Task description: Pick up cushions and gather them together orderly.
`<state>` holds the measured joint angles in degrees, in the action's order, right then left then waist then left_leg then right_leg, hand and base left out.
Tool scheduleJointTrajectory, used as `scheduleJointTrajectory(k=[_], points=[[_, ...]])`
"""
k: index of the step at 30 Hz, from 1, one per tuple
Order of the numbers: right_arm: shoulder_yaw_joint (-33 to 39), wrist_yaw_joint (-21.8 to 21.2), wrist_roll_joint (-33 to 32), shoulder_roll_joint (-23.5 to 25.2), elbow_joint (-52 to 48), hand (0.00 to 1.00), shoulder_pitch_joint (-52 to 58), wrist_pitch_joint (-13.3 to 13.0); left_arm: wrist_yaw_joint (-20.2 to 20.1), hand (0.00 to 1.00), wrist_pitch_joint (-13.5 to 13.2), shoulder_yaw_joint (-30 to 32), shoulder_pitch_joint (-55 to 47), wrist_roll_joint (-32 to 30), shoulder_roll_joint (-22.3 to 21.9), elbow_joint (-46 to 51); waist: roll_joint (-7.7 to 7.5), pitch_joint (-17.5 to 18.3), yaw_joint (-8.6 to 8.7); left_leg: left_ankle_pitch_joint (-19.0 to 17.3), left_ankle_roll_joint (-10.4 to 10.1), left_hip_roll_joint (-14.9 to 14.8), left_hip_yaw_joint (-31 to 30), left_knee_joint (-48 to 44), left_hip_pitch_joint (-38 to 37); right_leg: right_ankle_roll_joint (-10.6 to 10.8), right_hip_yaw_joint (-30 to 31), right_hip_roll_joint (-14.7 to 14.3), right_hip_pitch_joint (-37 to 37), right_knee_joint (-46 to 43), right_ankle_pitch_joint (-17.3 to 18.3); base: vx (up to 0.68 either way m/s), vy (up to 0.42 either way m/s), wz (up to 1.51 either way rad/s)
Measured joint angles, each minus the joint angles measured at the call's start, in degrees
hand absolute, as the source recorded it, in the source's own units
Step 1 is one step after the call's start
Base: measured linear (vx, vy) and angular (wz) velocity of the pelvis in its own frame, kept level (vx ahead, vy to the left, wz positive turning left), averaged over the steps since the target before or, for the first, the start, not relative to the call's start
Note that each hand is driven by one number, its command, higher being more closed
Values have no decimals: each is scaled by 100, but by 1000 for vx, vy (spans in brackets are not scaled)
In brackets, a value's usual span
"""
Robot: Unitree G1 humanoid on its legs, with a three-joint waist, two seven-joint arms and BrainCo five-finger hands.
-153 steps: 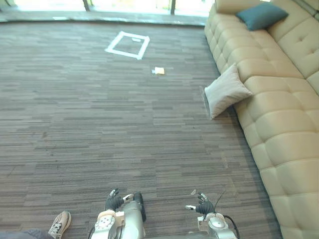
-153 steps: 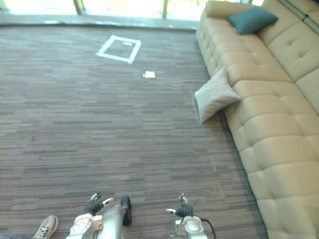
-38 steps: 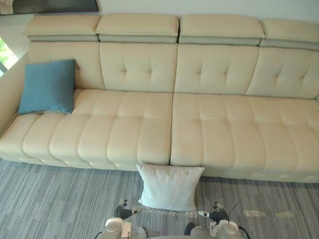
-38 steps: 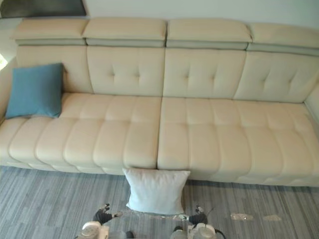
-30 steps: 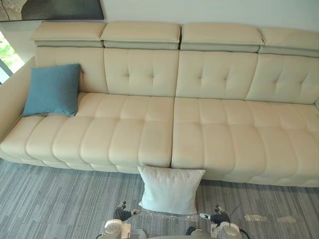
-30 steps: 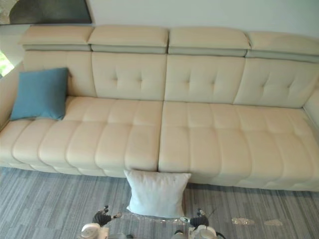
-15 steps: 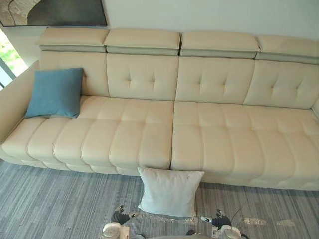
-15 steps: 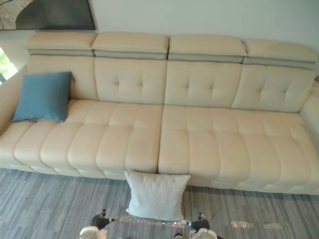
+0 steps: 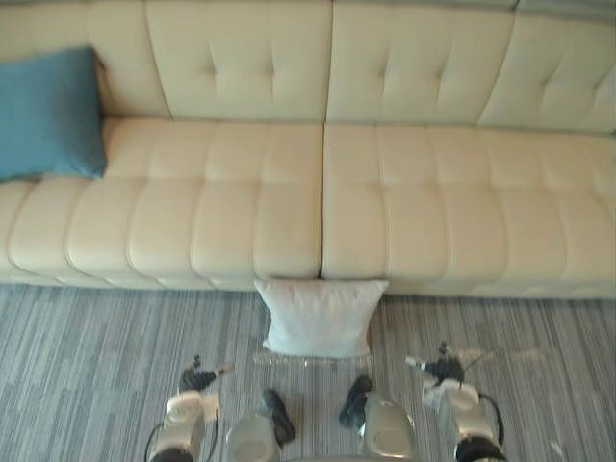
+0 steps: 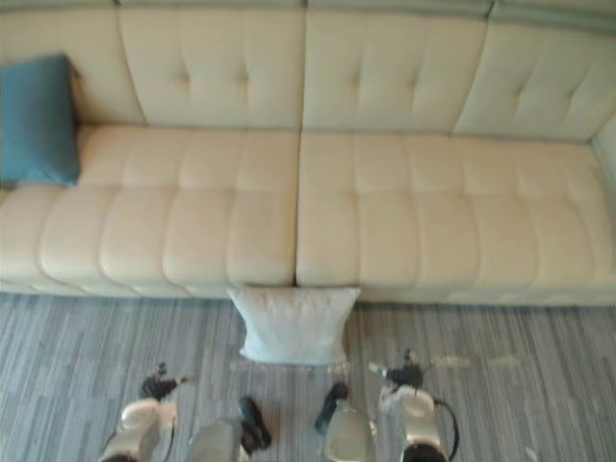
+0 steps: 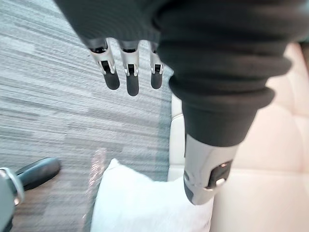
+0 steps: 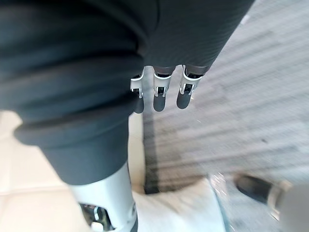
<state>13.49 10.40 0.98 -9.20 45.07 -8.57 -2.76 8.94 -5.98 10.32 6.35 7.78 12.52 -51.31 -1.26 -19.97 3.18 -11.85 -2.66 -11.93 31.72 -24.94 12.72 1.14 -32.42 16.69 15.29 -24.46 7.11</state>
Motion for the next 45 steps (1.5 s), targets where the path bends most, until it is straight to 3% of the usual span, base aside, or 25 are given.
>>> scheduleJointTrajectory(k=[3,10,19,22,25,31,34,41,45], points=[[-7,93,-112,-33,-444,0,-136,-2,84,0,-14,0,290,148,151,248,21,-374,-7,-215,62,-296,172,-561,355,-120,52,40,382,-491,232,-115,-96,-10],[-57,234,-224,20,-1584,0,-406,-19,111,0,-104,-1,710,376,244,950,62,-616,-97,-845,185,-1137,516,-2018,1469,-474,276,153,1784,-1823,756,-127,-95,-25],[-719,351,-87,6,-1730,0,-1788,-17,117,0,-111,-21,2004,587,233,1032,197,-1065,-229,-864,332,-1766,362,-3043,3175,-840,293,199,3425,-2724,922,-108,-111,0],[-811,359,39,-14,-1667,0,-2066,-18,120,0,-113,-19,2204,584,240,1048,196,-1118,-250,-648,370,-1733,183,-3037,3541,-942,253,179,3654,-2739,867,-68,-102,17],[-862,416,129,-128,-1646,0,-2171,-23,223,0,-198,-26,2413,593,229,1180,197,-1119,-248,-460,350,-1449,-359,-2999,4112,-944,241,242,3934,-2846,876,-78,-58,50],[-979,450,147,-322,-1422,0,-2692,-21,342,0,-225,3,2601,714,235,1171,159,-1148,-302,-319,444,-1108,-373,-2946,4596,-893,537,460,4585,-3066,840,-117,-47,20],[-976,543,142,-323,-1242,0,-3036,-7,467,0,-239,187,2768,866,276,1171,114,-1172,-357,-328,508,-1162,-393,-3014,4945,-749,689,290,4978,-2988,740,-141,-27,-22],[-641,787,-172,-532,-1231,0,-3507,44,597,0,-241,408,3531,1049,751,1187,105,-1209,-220,-267,637,-1148,-869,-3597,6108,-851,810,353,5920,-3599,702,-103,-4,8],[-620,822,-462,-751,-1234,0,-4004,43,598,0,-250,386,3974,1115,1105,1245,71,-1228,-222,-242,674,-1144,-946,-3725,6654,-795,892,364,6439,-3760,786,-119,-22,12]])
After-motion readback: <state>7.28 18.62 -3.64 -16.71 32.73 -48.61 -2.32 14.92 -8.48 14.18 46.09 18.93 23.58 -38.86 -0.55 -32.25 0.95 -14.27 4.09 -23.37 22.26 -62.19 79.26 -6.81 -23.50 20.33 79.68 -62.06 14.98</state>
